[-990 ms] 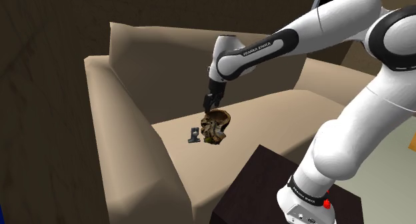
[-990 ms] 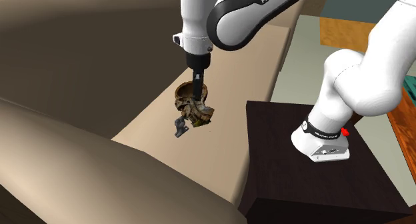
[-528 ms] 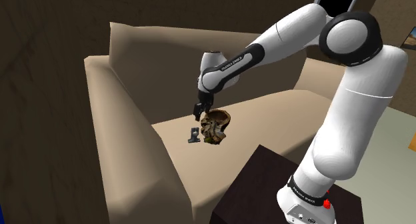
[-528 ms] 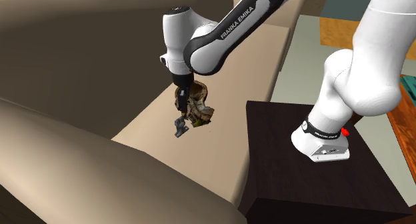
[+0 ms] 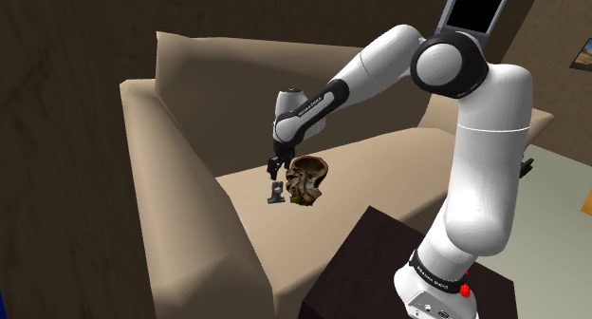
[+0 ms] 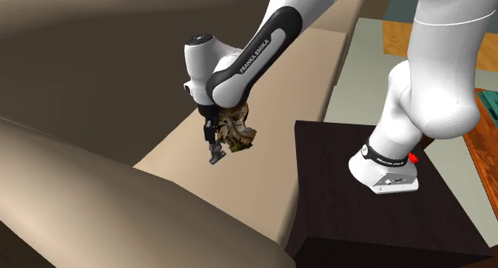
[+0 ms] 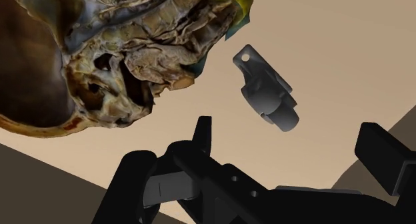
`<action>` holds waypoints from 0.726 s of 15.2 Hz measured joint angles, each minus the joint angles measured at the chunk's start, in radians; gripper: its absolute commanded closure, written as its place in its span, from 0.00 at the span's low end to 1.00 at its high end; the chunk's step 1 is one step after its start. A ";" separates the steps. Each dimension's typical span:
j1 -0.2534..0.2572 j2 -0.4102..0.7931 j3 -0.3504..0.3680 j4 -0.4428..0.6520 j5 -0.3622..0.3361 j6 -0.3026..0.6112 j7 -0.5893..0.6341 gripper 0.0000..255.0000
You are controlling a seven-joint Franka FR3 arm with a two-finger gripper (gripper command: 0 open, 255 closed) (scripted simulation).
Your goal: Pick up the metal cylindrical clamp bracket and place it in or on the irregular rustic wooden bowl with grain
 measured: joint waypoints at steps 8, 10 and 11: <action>-0.001 0.061 0.000 0.001 0.001 0.061 -0.001 0.00; -0.001 0.062 0.000 0.001 0.001 0.061 -0.001 0.00; -0.001 0.062 0.000 0.001 0.001 0.061 -0.001 0.00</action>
